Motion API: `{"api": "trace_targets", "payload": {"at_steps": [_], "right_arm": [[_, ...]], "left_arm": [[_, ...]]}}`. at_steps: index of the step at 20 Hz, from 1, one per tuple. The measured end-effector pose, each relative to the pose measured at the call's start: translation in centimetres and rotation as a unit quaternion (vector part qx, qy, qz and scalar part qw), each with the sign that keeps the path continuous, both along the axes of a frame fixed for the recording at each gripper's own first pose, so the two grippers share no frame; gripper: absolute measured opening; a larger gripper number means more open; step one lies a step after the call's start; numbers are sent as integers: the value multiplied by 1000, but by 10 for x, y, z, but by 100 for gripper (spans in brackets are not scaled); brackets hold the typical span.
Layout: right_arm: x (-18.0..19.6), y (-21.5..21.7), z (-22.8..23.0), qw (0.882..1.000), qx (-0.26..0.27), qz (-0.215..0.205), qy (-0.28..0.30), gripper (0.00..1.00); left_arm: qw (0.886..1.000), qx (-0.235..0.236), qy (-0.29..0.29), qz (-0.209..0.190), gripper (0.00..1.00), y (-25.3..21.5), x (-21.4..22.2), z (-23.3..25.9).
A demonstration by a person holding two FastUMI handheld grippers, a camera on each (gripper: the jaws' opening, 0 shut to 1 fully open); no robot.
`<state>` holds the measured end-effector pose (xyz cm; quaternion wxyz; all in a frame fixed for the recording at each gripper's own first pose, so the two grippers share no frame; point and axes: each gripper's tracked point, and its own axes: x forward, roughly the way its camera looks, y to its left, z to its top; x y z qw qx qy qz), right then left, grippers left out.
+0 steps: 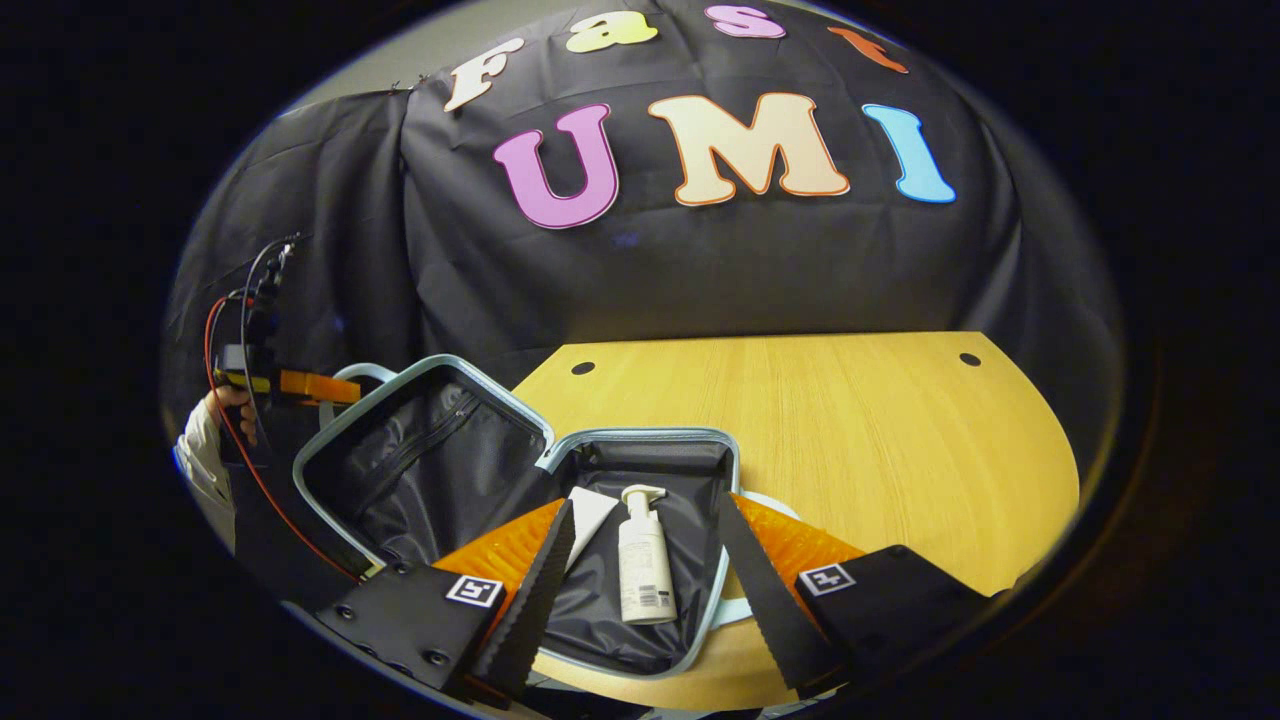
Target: First open the suitcase, pack the skin care products into it, and then close the suitcase.
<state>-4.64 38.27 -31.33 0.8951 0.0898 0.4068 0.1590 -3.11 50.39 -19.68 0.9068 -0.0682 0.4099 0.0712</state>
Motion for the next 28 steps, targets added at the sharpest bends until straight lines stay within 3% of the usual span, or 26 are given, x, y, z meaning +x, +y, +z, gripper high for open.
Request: {"api": "trace_targets", "payload": {"at_steps": [5, 9, 13, 22, 28], "right_arm": [[-2, -39, 9, 1000, 12, -11, -10, 92], [1, -68, 22, 999, 18, -21, -22, 92], [3, -99, 31, 999, 11, -29, -29, 91], [12, -160, 40, 998, 4, -54, -42, 91], [11, -192, 39, 997, -2, -73, -38, 91]], "left_arm": [[998, -6, -36, -48, 0, -72, 7, 46], [995, -10, -49, -87, 0, -132, 14, 56], [990, -45, -63, -117, 0, -193, 24, 60], [979, -88, -34, -182, 0, -304, 31, 28], [972, -118, -1, -203, 0, -357, 27, -8]]}}
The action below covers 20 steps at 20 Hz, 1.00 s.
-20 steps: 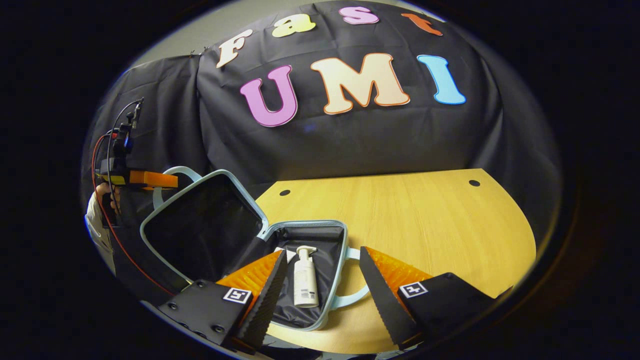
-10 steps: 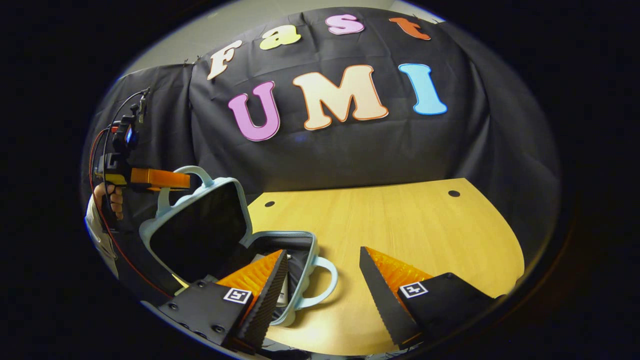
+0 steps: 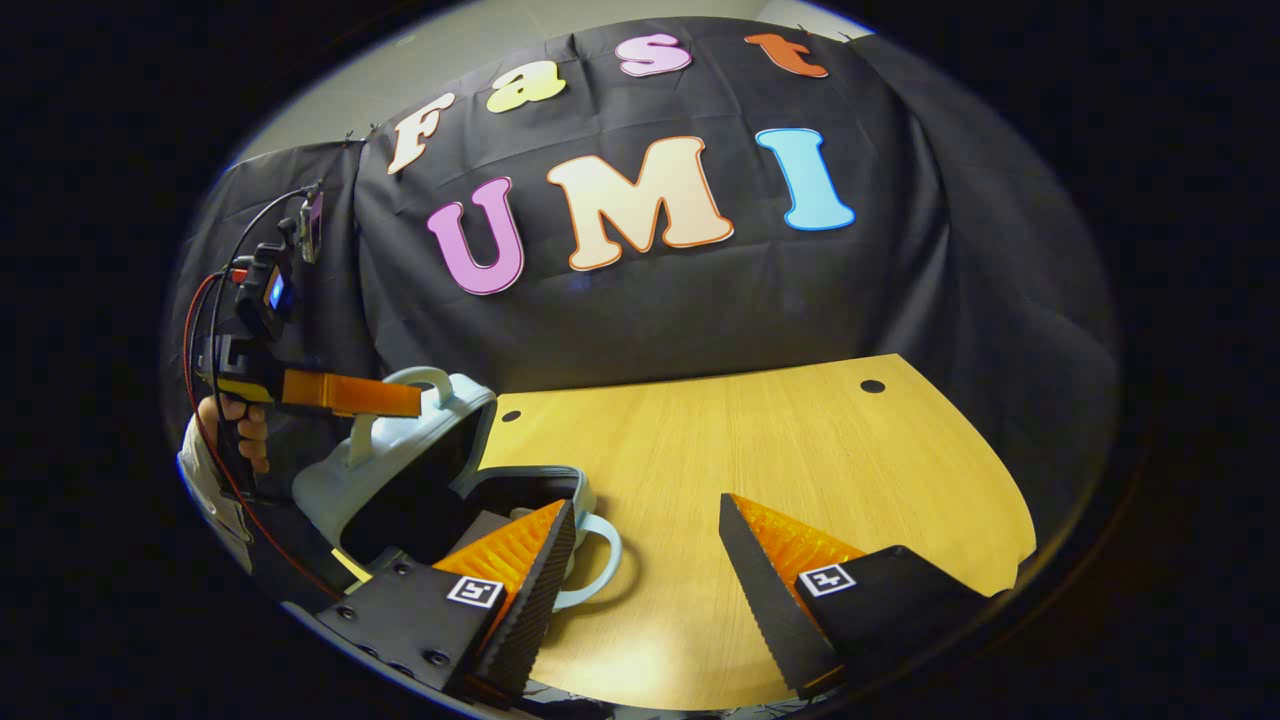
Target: First open the suitcase, pack the skin care products into it, and then close the suitcase.
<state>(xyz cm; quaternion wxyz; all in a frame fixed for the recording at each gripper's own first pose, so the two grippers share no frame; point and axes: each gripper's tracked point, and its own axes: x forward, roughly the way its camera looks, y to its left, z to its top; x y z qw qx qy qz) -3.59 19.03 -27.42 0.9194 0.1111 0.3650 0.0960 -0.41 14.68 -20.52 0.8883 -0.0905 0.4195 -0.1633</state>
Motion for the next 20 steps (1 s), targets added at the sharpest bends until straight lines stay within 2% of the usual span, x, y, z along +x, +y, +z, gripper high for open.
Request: {"api": "trace_targets", "payload": {"at_steps": [13, 14, 15, 18, 20], "right_arm": [[-6, -54, -4, 1000, -15, -24, 11, 91], [-6, -58, -5, 999, -17, -25, 12, 91], [-6, -62, -5, 999, -18, -27, 12, 91], [-3, -66, -4, 999, -17, -29, 10, 91], [2, -65, -2, 999, -15, -28, 6, 91]], "left_arm": [[996, 34, 74, -29, 2, -68, -27, -91], [996, 33, 82, -31, 4, -73, -29, -95], [996, 33, 81, -26, 11, -75, -30, -100], [998, 35, 57, -21, 24, -78, -25, -94], [999, 30, 35, -11, 48, -81, -24, -81]]}}
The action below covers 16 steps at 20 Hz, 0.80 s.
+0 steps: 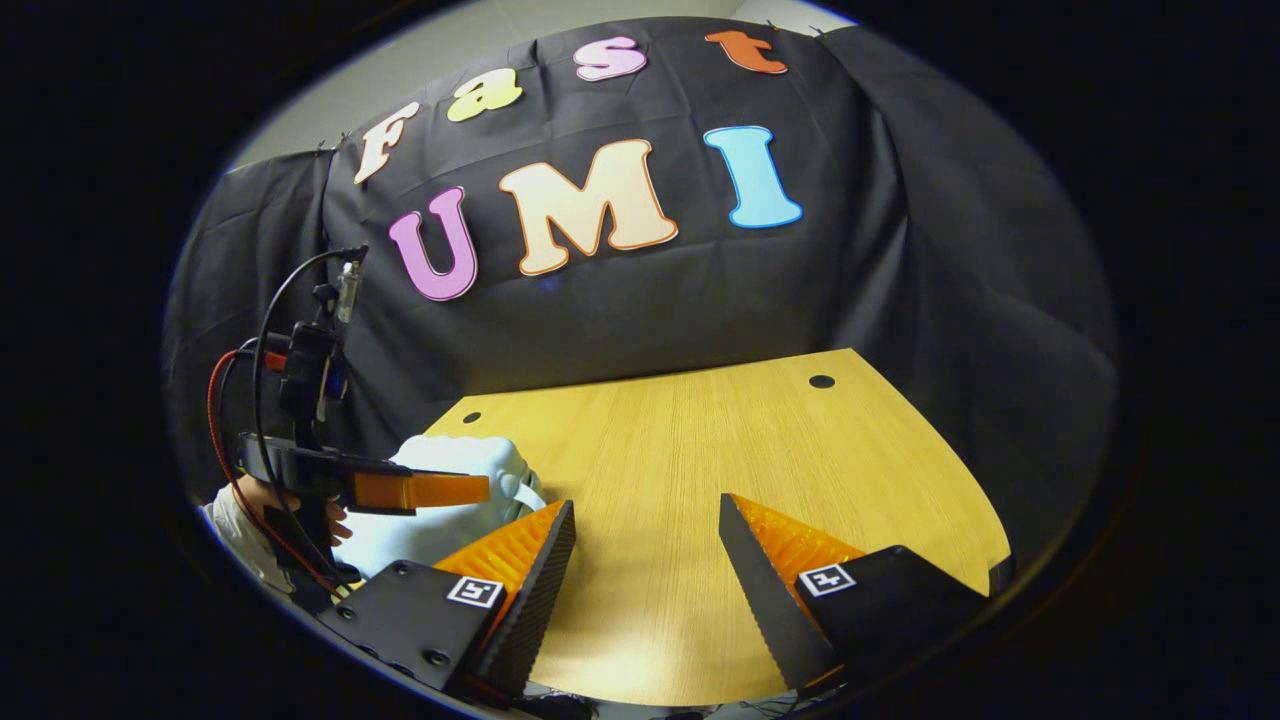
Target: First open the suitcase, pack the skin care products into it, and then close the suitcase.
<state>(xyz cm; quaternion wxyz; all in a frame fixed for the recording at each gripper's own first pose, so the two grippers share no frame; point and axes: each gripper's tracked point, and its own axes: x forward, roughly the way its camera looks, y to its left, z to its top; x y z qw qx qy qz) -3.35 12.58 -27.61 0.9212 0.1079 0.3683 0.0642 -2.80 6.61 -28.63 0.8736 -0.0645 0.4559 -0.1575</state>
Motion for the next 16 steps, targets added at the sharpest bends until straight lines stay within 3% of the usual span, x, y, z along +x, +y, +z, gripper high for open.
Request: {"api": "trace_targets", "payload": {"at_steps": [1, 2, 3, 5, 10, 12, 13, 16], "right_arm": [[4, 2, 4, 1000, 2, 1, -5, 91], [8, 5, 7, 1000, 6, 2, -10, 84], [14, 10, 13, 1000, 13, 4, -19, 91], [29, 17, 32, 999, 23, 4, -47, 92], [68, 21, 93, 989, 25, -11, -146, 98], [81, 21, 119, 982, 19, -16, -190, 93], [87, 21, 130, 978, 15, -18, -207, 98], [94, 27, 152, 972, 8, -13, -236, 98]], "left_arm": [[1000, 0, -15, 2, 60, -1, 4, 5], [999, 5, -39, 6, 79, 0, 10, 15], [998, 13, -65, 11, 83, 2, 18, 24], [991, 19, -127, 28, 97, 4, 31, 47], [962, 72, -257, 64, 95, 29, 56, 125], [949, 89, -295, 68, 95, 32, 61, 150], [945, 90, -308, 68, 95, 30, 62, 159], [941, 75, -325, 60, 95, 20, 62, 179]]}}
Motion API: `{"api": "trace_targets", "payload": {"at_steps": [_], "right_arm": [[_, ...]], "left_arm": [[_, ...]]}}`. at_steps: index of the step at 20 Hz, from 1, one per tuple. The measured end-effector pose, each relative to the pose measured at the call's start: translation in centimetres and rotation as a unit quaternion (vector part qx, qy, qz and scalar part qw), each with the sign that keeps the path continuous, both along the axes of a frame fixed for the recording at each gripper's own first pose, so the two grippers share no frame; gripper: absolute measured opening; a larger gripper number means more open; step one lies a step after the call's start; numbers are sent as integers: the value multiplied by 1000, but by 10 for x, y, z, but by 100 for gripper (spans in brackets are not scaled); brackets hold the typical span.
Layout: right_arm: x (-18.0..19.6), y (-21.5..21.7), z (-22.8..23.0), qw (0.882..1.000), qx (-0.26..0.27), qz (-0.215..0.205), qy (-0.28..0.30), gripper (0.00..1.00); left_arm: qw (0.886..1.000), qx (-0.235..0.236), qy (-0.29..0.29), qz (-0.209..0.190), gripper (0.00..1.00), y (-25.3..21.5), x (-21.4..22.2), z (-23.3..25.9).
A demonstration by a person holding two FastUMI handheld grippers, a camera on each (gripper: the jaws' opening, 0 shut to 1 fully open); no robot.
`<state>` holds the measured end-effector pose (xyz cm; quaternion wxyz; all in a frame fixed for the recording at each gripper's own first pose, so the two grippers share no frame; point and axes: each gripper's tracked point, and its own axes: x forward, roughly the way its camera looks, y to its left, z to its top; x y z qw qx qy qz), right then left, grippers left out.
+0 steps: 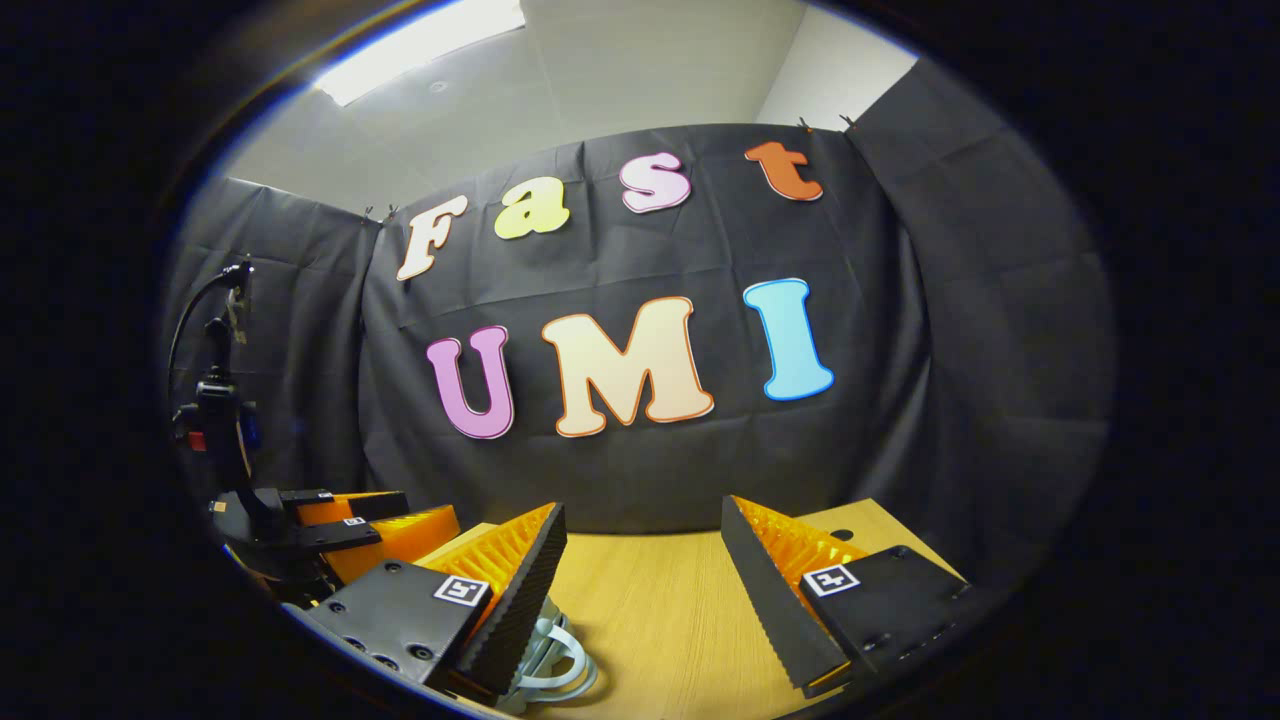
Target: First open the suitcase, pack the skin care products into it, and then close the suitcase.
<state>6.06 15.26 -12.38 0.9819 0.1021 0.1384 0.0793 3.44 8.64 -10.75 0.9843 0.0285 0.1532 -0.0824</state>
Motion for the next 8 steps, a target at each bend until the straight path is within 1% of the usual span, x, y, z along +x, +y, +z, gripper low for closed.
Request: {"api": "trace_targets", "payload": {"at_steps": [2, 4, 5, 6, 7, 8], "right_arm": [[3, 1, 15, 1000, -8, -1, -26, 98], [2, 7, 24, 999, -13, 2, -40, 98], [0, 9, 26, 999, -15, 3, -43, 94], [-1, 11, 28, 999, -16, 4, -48, 97], [-1, 11, 31, 998, -19, 4, -51, 94], [-2, 12, 32, 998, -21, 4, -54, 97]], "left_arm": [[1000, -4, -7, 3, 95, 1, 1, 9], [1000, -8, -10, 4, 95, 2, 7, 12], [1000, -6, -12, 6, 95, 4, 6, 13], [1000, -2, -14, 7, 95, 6, 6, 14], [1000, -2, -15, 8, 95, 7, 6, 15], [1000, -2, -16, 8, 95, 8, 5, 16]]}}
